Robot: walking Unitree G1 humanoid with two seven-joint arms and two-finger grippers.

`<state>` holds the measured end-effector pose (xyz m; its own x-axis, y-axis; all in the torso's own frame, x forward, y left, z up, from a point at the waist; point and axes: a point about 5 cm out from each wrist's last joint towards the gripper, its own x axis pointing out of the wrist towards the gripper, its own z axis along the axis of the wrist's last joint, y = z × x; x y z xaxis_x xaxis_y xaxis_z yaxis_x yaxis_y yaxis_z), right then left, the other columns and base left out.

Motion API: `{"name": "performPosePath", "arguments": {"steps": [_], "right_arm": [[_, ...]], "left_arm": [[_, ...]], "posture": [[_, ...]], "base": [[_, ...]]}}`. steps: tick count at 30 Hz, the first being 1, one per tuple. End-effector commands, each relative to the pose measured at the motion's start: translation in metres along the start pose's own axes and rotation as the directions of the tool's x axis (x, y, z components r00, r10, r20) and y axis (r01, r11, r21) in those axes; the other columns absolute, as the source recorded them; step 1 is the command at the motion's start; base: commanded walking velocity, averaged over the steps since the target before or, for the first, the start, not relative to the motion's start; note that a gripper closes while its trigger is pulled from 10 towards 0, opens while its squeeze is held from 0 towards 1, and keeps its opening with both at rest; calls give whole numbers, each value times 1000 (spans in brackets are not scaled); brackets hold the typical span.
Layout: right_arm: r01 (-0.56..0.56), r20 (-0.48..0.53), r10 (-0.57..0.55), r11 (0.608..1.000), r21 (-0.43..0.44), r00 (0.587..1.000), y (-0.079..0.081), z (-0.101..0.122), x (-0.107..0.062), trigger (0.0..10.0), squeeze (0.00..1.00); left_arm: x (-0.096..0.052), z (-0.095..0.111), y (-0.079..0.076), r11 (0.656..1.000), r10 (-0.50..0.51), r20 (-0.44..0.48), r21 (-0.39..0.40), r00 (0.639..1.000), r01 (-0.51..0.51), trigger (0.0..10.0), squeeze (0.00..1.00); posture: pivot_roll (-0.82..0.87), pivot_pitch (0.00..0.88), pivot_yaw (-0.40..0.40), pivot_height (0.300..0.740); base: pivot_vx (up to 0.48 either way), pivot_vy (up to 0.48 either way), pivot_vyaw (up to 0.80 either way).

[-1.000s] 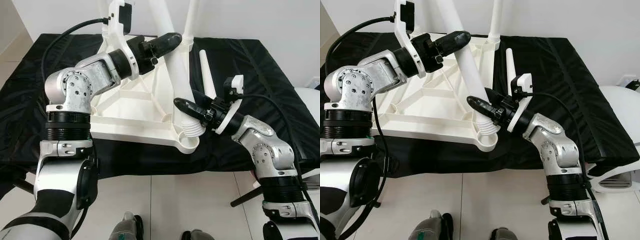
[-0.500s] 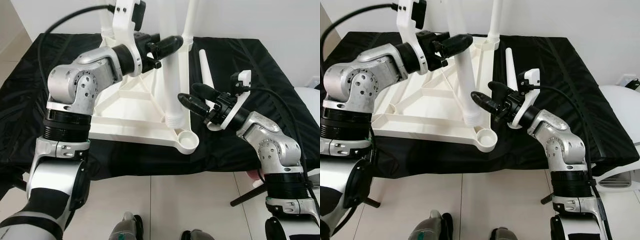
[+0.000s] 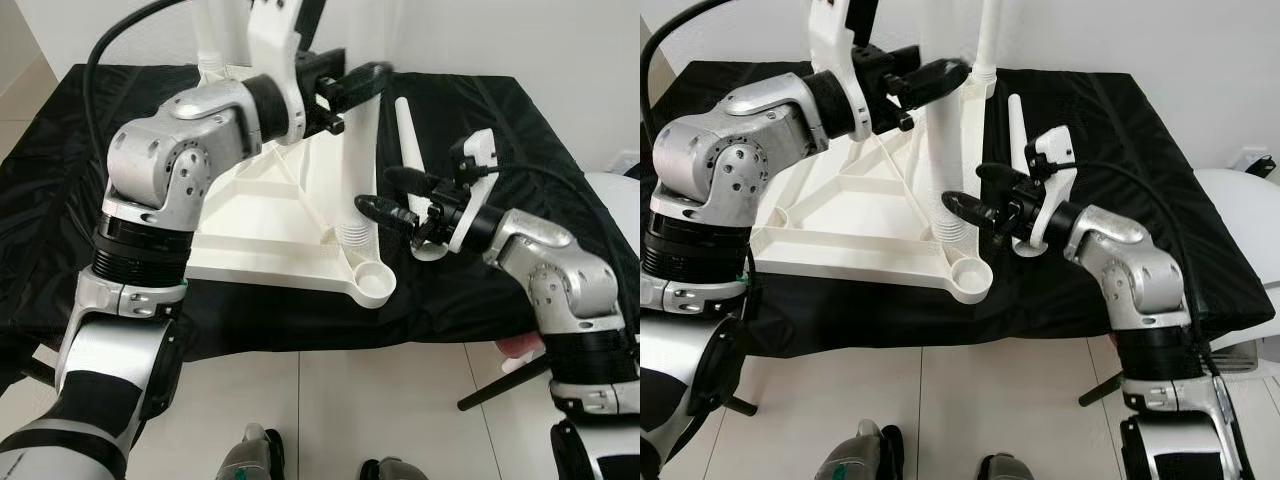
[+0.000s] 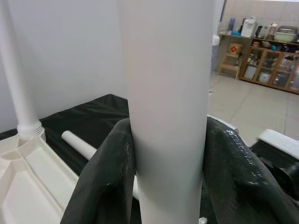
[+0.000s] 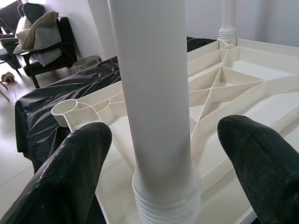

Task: Building children table

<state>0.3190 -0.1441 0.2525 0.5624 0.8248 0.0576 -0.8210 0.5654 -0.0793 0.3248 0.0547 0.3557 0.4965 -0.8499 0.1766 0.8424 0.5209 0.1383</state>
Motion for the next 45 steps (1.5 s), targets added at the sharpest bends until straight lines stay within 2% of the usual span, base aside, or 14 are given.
{"name": "performPosePath", "arguments": {"steps": [1, 17, 28, 29, 32, 33, 35, 36, 38, 39, 42, 45], "right_arm": [[-18, -19, 18, 1000, -19, 1000, -1, -1, 3, 10000, 0], [-39, -12, 38, 997, -71, 999, -12, 14, 15, 10000, 0], [-67, -24, 66, 996, -59, 998, -11, 9, 20, 10000, 0], [-73, -22, 72, 996, -53, 997, -11, 8, 21, 5098, 0], [-75, -21, 74, 996, -51, 997, -11, 8, 22, 5098, 0], [-79, -18, 78, 996, -52, 997, -10, 8, 22, 4392, 0], [-82, -11, 82, 995, -53, 997, -11, 9, 23, 4510, 0], [-83, -8, 83, 995, -55, 997, -11, 10, 23, 4000, 0], [-83, -6, 83, 995, -57, 997, -11, 11, 23, 4000, 0], [-83, -2, 83, 995, -57, 997, -11, 12, 24, 4941, 0], [-80, 5, 81, 995, -63, 997, -12, 14, 25, 5098, 0], [-87, 10, 88, 994, -68, 996, -12, 15, 26, 5804, 0]], "left_arm": [[4, 11, -12, 994, -97, 29, 53, 995, 95, 10000, 0], [7, 14, -20, 988, -141, 32, 73, 989, 139, 10000, 0], [8, 15, -22, 985, -158, 37, 77, 987, 155, 10000, 0], [8, 15, -22, 985, -160, 38, 75, 986, 157, 10000, 0], [9, 15, -22, 985, -160, 39, 73, 986, 157, 10000, 0], [9, 15, -22, 984, -163, 39, 74, 986, 160, 10000, 0], [9, 15, -22, 984, -165, 38, 75, 986, 162, 10000, 0], [9, 15, -22, 984, -166, 38, 74, 985, 163, 10000, 0], [9, 14, -22, 984, -167, 37, 73, 985, 164, 10000, 0], [9, 14, -22, 984, -169, 37, 72, 985, 166, 10000, 0], [9, 14, -22, 983, -171, 37, 72, 985, 168, 10000, 0], [9, 14, -22, 983, -174, 37, 72, 984, 171, 10000, 0]], "posture": [[-17, 147, -45, 740], [-7, 143, -54, 740], [-4, 144, -58, 740], [-5, 144, -58, 740], [-4, 144, -58, 740], [-5, 146, -58, 740], [-6, 145, -57, 740], [-5, 146, -56, 740], [-5, 146, -56, 740], [-6, 145, -56, 740], [-6, 145, -56, 740], [-6, 145, -56, 740]], "base": [[0, 0, 0], [0, 0, 0], [0, 0, 0], [0, 0, 0], [0, 0, 0], [0, 0, 0], [0, 0, 0], [0, 0, 0], [0, 0, 0], [0, 0, 0], [0, 0, 0], [0, 0, 0]]}}
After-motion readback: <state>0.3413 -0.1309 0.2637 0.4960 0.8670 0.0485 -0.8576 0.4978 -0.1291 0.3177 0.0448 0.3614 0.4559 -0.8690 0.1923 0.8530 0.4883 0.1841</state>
